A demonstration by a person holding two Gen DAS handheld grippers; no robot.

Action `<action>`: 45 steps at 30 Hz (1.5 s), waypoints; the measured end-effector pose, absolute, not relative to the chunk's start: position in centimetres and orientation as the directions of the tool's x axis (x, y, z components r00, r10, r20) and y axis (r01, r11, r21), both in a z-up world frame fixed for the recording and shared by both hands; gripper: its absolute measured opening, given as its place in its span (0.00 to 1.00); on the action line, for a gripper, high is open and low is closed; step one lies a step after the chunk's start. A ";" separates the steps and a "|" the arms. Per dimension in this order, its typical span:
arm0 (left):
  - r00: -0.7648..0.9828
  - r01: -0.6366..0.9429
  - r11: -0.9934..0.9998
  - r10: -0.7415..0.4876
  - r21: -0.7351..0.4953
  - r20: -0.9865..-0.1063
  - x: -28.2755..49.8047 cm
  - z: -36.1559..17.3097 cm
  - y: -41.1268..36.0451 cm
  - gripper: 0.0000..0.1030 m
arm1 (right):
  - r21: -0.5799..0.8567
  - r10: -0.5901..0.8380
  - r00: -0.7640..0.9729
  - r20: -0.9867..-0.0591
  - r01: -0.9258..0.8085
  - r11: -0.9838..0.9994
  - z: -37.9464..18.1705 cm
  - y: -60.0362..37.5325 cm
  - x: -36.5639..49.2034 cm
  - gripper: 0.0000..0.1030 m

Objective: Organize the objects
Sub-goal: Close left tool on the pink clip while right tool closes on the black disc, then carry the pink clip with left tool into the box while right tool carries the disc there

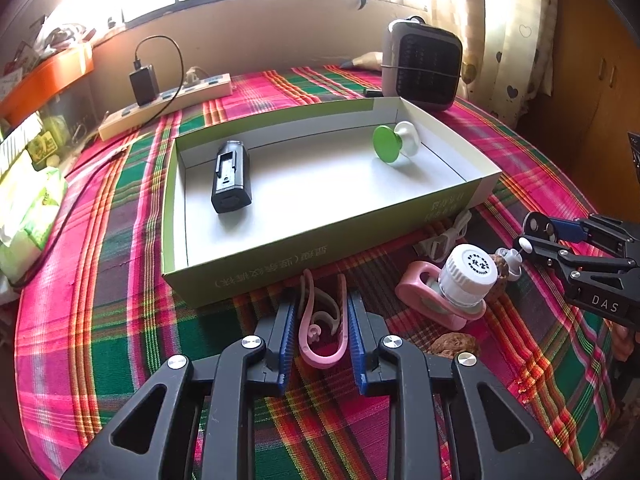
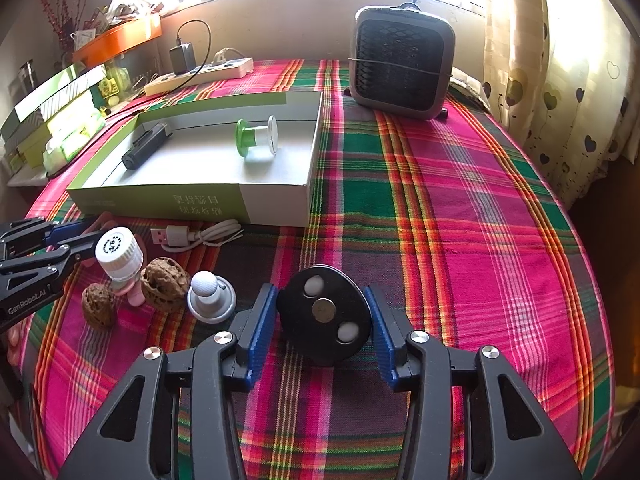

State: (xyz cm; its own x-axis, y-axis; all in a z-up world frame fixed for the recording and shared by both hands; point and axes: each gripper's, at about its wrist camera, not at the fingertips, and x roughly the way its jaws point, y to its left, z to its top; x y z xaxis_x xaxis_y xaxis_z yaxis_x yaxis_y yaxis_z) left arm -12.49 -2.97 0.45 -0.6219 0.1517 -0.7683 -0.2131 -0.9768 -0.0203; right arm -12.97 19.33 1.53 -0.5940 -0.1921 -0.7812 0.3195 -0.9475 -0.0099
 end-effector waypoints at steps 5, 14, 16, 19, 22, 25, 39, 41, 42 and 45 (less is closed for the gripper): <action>-0.622 -0.213 -0.977 0.151 -0.020 -0.768 -12.5 0.5 -3.0 0.21 | -0.011 -0.192 -0.594 -0.781 0.320 -0.947 1.5 19.3 -13.0 0.44; -0.623 -0.211 -0.977 0.151 -0.021 -0.768 -12.5 0.5 -3.1 0.21 | -0.011 -0.191 -0.594 -0.781 0.319 -0.948 1.5 19.2 -13.0 0.44; -0.623 -0.210 -0.977 0.150 -0.020 -0.768 -12.5 0.5 -3.0 0.21 | -0.011 -0.192 -0.594 -0.781 0.319 -0.948 1.5 19.3 -13.0 0.44; -0.623 -0.211 -0.977 0.151 -0.021 -0.768 -12.5 0.5 -3.1 0.21 | -0.011 -0.192 -0.595 -0.781 0.320 -0.948 1.5 19.3 -13.0 0.44; -0.623 -0.209 -0.978 0.152 -0.024 -0.767 -12.5 0.5 -3.1 0.21 | -0.012 -0.191 -0.595 -0.781 0.319 -0.948 1.5 19.3 -13.0 0.44; -0.623 -0.208 -0.978 0.151 -0.024 -0.767 -12.5 0.5 -3.2 0.21 | -0.012 -0.190 -0.596 -0.781 0.318 -0.948 1.5 19.2 -13.0 0.44; -0.635 -0.198 -0.980 0.150 -0.028 -0.758 -12.5 1.1 -3.6 0.21 | -0.008 -0.195 -0.598 -0.778 0.319 -0.948 1.6 19.1 -12.9 0.44; -0.637 -0.198 -0.980 0.151 -0.029 -0.756 -12.4 1.2 -3.6 0.21 | -0.006 -0.199 -0.602 -0.774 0.321 -0.947 1.8 19.1 -12.9 0.44; -0.637 -0.198 -0.980 0.152 -0.031 -0.756 -12.3 1.3 -3.6 0.21 | -0.006 -0.200 -0.603 -0.772 0.322 -0.947 1.9 19.1 -12.9 0.44; -0.641 -0.198 -0.979 0.160 -0.039 -0.751 -12.2 1.6 -3.7 0.21 | -0.003 -0.203 -0.609 -0.767 0.320 -0.947 2.2 19.2 -12.9 0.44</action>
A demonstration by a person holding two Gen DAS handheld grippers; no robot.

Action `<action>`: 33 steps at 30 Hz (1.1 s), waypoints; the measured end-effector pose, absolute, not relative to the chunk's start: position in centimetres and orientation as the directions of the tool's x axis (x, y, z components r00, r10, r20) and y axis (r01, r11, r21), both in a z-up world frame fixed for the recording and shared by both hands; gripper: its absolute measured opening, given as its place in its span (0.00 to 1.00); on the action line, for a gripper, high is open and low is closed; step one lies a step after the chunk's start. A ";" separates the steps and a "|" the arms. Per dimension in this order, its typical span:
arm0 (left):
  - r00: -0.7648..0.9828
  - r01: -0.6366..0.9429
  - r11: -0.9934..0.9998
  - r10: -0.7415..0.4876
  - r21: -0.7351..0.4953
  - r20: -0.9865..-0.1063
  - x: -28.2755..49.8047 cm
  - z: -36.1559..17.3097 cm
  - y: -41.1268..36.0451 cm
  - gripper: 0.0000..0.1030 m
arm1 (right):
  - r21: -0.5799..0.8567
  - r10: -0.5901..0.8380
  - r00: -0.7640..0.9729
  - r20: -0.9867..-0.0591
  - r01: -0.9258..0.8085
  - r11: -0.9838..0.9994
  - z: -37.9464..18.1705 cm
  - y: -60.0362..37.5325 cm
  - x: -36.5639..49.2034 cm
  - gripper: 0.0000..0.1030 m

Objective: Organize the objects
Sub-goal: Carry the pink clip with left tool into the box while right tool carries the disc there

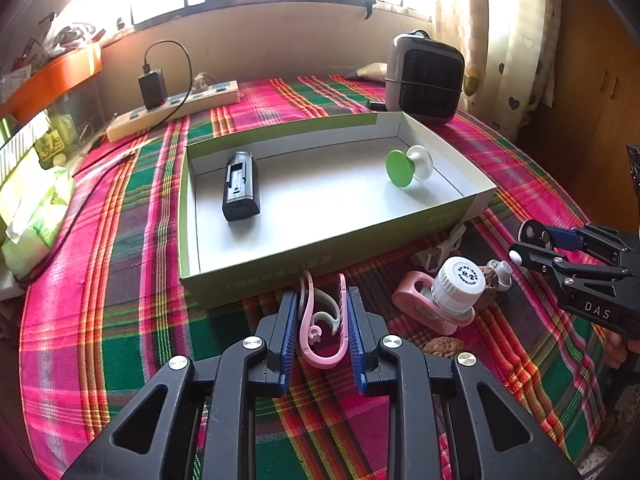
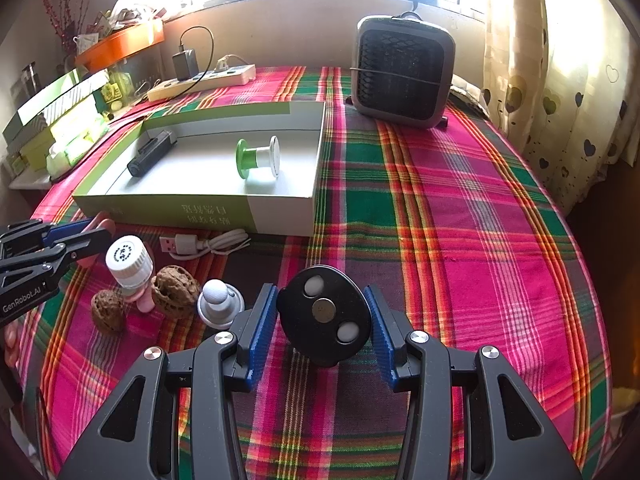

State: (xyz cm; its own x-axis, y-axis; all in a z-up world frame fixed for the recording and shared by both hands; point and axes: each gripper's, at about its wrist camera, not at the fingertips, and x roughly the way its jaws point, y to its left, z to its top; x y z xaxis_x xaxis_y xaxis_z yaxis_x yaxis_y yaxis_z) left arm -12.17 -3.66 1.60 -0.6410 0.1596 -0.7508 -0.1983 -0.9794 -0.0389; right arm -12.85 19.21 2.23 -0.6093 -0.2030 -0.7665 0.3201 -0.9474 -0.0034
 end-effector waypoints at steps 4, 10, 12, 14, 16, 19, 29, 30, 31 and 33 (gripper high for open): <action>-0.653 -0.198 -0.979 0.166 -0.045 -0.739 -12.0 2.4 -3.8 0.21 | -0.004 -0.205 -0.624 -0.754 0.317 -0.948 3.0 19.4 -12.8 0.44; -0.674 -0.189 -0.981 0.162 -0.044 -0.721 -12.2 3.7 -4.1 0.21 | -0.006 -0.219 -0.641 -0.735 0.329 -0.944 4.3 19.3 -13.2 0.44; -0.679 -0.184 -0.982 0.159 -0.043 -0.717 -12.4 4.0 -4.2 0.21 | -0.008 -0.227 -0.651 -0.724 0.336 -0.942 4.9 19.2 -13.5 0.44; -0.680 -0.182 -0.982 0.158 -0.043 -0.716 -12.8 4.3 -4.2 0.21 | -0.011 -0.236 -0.662 -0.711 0.347 -0.938 5.6 18.8 -14.0 0.44; -0.682 -0.185 -0.982 0.158 -0.041 -0.714 -13.1 4.6 -4.2 0.21 | -0.012 -0.246 -0.669 -0.702 0.357 -0.934 6.2 18.5 -14.4 0.44; -0.685 -0.182 -0.982 0.159 -0.044 -0.711 -13.7 4.8 -4.2 0.21 | -0.020 -0.258 -0.679 -0.688 0.373 -0.928 7.1 17.8 -15.3 0.44; -0.689 -0.172 -0.983 0.161 -0.056 -0.707 -15.5 5.1 -4.3 0.21 | -0.040 -0.284 -0.663 -0.693 0.429 -0.903 7.9 15.0 -19.2 0.44; -0.687 -0.170 -0.984 0.159 -0.057 -0.709 -15.7 5.0 -4.3 0.21 | -0.043 -0.285 -0.661 -0.694 0.434 -0.900 7.9 14.8 -19.6 0.44; -0.684 -0.168 -0.984 0.158 -0.057 -0.712 -16.0 4.9 -4.3 0.21 | -0.046 -0.284 -0.661 -0.695 0.435 -0.899 7.9 14.6 -20.1 0.44; -0.681 -0.166 -0.984 0.157 -0.059 -0.715 -16.4 4.8 -4.4 0.21 | -0.046 -0.286 -0.654 -0.700 0.441 -0.896 7.9 14.1 -21.0 0.44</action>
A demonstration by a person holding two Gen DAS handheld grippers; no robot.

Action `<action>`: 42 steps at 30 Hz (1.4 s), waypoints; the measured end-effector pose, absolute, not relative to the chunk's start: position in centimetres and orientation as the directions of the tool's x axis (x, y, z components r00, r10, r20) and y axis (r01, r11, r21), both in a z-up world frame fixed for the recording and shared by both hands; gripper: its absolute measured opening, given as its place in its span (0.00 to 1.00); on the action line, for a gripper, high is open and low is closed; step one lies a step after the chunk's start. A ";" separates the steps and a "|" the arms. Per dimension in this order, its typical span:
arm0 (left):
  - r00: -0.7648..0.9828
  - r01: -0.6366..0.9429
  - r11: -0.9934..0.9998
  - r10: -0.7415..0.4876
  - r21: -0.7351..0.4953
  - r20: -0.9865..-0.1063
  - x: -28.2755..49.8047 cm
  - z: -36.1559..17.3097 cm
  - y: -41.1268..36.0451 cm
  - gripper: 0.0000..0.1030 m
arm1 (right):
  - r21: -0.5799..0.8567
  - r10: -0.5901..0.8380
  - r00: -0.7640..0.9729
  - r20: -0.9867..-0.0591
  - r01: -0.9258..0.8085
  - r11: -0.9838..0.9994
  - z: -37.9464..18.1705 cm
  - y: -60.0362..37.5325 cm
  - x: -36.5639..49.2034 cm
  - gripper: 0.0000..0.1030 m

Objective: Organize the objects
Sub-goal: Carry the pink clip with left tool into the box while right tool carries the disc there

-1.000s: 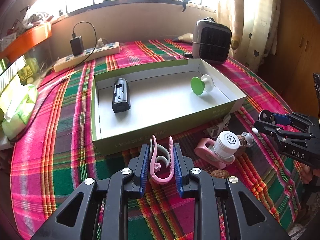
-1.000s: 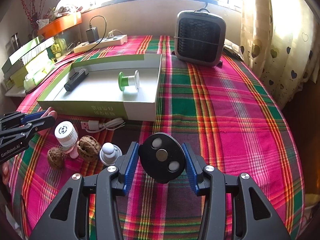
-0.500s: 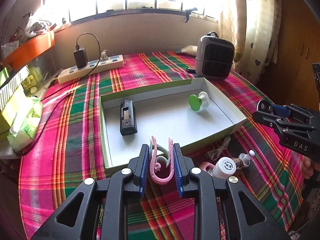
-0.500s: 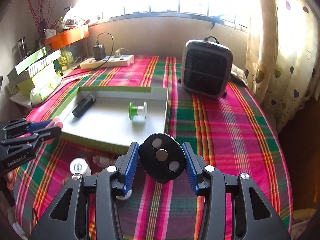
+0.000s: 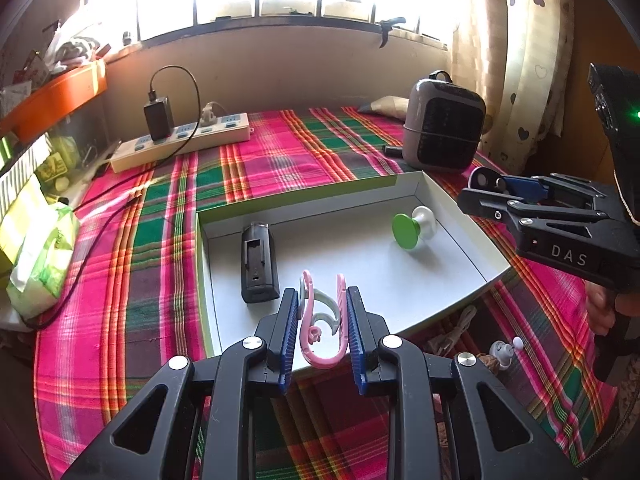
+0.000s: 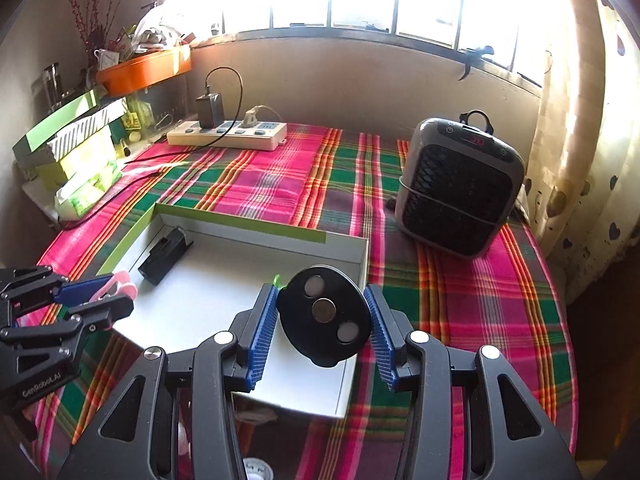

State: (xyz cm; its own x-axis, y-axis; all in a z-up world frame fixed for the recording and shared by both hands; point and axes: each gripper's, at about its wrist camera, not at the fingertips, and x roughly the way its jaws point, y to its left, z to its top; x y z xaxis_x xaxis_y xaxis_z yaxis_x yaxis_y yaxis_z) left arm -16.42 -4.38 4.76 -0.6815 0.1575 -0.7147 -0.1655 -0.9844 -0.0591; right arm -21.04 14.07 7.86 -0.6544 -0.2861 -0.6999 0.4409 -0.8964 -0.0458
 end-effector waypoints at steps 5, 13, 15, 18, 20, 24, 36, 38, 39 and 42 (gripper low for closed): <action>-0.668 -0.161 -0.985 0.154 -0.061 -0.728 -17.4 4.1 -4.5 0.21 | -0.035 -0.288 -0.628 -0.723 0.450 -0.892 7.0 13.1 -23.2 0.44; -0.652 -0.155 -0.986 0.152 -0.066 -0.743 -18.8 3.4 -4.6 0.21 | -0.030 -0.283 -0.593 -0.754 0.461 -0.887 5.6 11.8 -25.5 0.44; -0.648 -0.154 -0.986 0.152 -0.067 -0.746 -19.0 3.2 -4.6 0.21 | -0.033 -0.276 -0.583 -0.764 0.463 -0.886 5.2 11.5 -26.0 0.44; -0.639 -0.150 -0.986 0.155 -0.075 -0.754 -19.5 2.9 -4.7 0.21 | -0.040 -0.267 -0.573 -0.775 0.465 -0.884 4.7 11.3 -26.5 0.44; -0.637 -0.154 -0.985 0.158 -0.076 -0.755 -19.6 2.8 -4.5 0.21 | -0.043 -0.261 -0.567 -0.782 0.466 -0.884 4.4 11.2 -26.9 0.44; -0.627 -0.156 -0.985 0.154 -0.071 -0.763 -20.1 2.4 -4.3 0.21 | -0.053 -0.248 -0.553 -0.795 0.471 -0.880 3.6 10.8 -27.3 0.44; -0.614 -0.146 -0.987 0.146 -0.070 -0.776 -20.8 1.7 -4.3 0.21 | -0.072 -0.232 -0.541 -0.809 0.483 -0.872 2.6 10.2 -27.9 0.44; -0.610 -0.141 -0.987 0.143 -0.071 -0.779 -20.9 1.5 -4.3 0.21 | -0.077 -0.229 -0.539 -0.811 0.486 -0.871 2.4 10.0 -27.9 0.44; -0.610 -0.143 -0.987 0.143 -0.069 -0.779 -20.9 1.5 -4.3 0.21 | -0.081 -0.227 -0.539 -0.811 0.488 -0.869 2.3 9.9 -27.9 0.44; -0.609 -0.144 -0.987 0.146 -0.072 -0.780 -20.8 1.4 -4.2 0.21 | -0.092 -0.220 -0.541 -0.812 0.491 -0.866 2.2 9.7 -27.8 0.44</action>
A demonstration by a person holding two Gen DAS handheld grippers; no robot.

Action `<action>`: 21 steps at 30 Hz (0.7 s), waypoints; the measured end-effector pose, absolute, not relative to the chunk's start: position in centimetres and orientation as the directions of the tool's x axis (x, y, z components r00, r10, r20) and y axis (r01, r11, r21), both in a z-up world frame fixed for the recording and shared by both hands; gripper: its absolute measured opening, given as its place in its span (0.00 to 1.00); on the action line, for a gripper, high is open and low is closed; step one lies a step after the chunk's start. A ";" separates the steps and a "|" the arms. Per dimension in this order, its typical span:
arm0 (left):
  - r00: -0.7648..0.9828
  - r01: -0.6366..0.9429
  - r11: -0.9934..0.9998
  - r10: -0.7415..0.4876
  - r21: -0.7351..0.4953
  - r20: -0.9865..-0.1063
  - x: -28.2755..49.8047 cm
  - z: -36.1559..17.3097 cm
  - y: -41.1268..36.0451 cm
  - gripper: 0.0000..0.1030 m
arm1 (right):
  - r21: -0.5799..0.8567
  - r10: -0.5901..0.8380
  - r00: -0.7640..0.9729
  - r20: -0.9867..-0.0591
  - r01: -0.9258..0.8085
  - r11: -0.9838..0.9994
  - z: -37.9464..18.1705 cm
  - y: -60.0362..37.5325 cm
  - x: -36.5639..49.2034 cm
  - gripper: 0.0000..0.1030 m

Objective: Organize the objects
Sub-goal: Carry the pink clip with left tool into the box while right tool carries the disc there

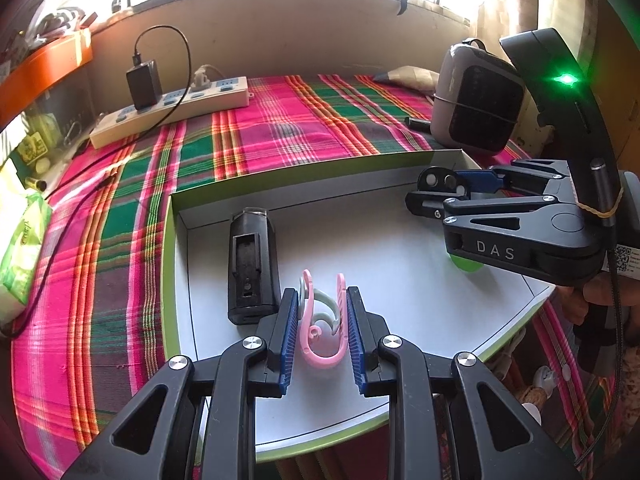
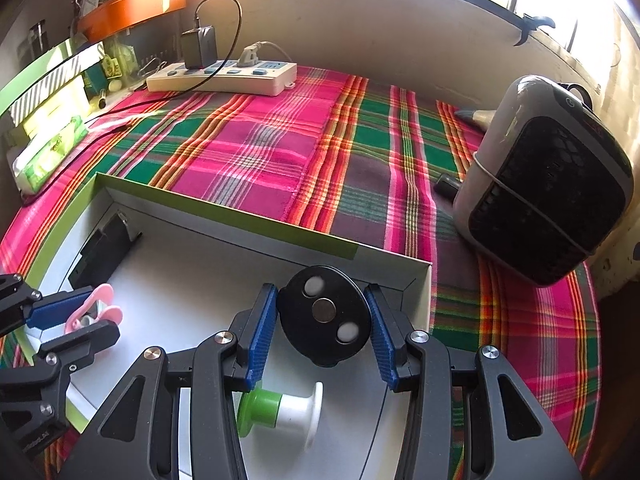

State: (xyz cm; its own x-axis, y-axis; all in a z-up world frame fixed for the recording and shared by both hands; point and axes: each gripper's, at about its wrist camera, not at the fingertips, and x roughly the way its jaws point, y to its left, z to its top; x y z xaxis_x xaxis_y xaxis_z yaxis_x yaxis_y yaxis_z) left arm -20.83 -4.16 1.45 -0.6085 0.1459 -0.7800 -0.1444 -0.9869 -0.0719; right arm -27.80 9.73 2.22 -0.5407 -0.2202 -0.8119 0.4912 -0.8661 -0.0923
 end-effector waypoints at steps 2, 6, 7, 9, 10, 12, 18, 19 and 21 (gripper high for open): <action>-0.608 -0.146 -0.987 0.148 -0.073 -0.780 -20.8 1.4 -4.1 0.21 | -0.092 -0.220 -0.541 -0.812 0.491 -0.866 2.2 9.8 -27.8 0.44; -0.604 -0.145 -0.986 0.150 -0.077 -0.783 -20.9 1.3 -4.1 0.21 | -0.102 -0.213 -0.542 -0.813 0.492 -0.865 2.2 9.6 -27.7 0.44; -0.603 -0.143 -0.987 0.148 -0.076 -0.784 -21.0 1.3 -4.1 0.21 | -0.104 -0.211 -0.542 -0.813 0.493 -0.864 2.2 9.6 -27.8 0.44; -0.604 -0.143 -0.987 0.147 -0.075 -0.783 -21.0 1.3 -4.1 0.21 | -0.106 -0.210 -0.541 -0.814 0.494 -0.863 2.2 9.6 -27.8 0.44; -0.603 -0.143 -0.987 0.148 -0.077 -0.784 -21.0 1.3 -4.1 0.21 | -0.106 -0.209 -0.541 -0.815 0.494 -0.863 2.2 9.6 -27.9 0.44; -0.604 -0.144 -0.987 0.149 -0.077 -0.783 -21.0 1.3 -4.2 0.21 | -0.109 -0.205 -0.543 -0.815 0.491 -0.864 2.2 9.6 -27.9 0.44; -0.603 -0.146 -0.986 0.149 -0.075 -0.784 -21.0 1.3 -4.2 0.21 | -0.109 -0.205 -0.543 -0.814 0.490 -0.865 2.2 9.6 -27.9 0.44; -0.603 -0.146 -0.986 0.150 -0.076 -0.784 -21.0 1.2 -4.2 0.21 | -0.110 -0.204 -0.544 -0.814 0.490 -0.865 2.2 9.6 -28.0 0.44; -0.603 -0.146 -0.986 0.149 -0.075 -0.784 -21.0 1.3 -4.1 0.21 | -0.108 -0.205 -0.543 -0.814 0.489 -0.866 2.1 9.6 -28.0 0.44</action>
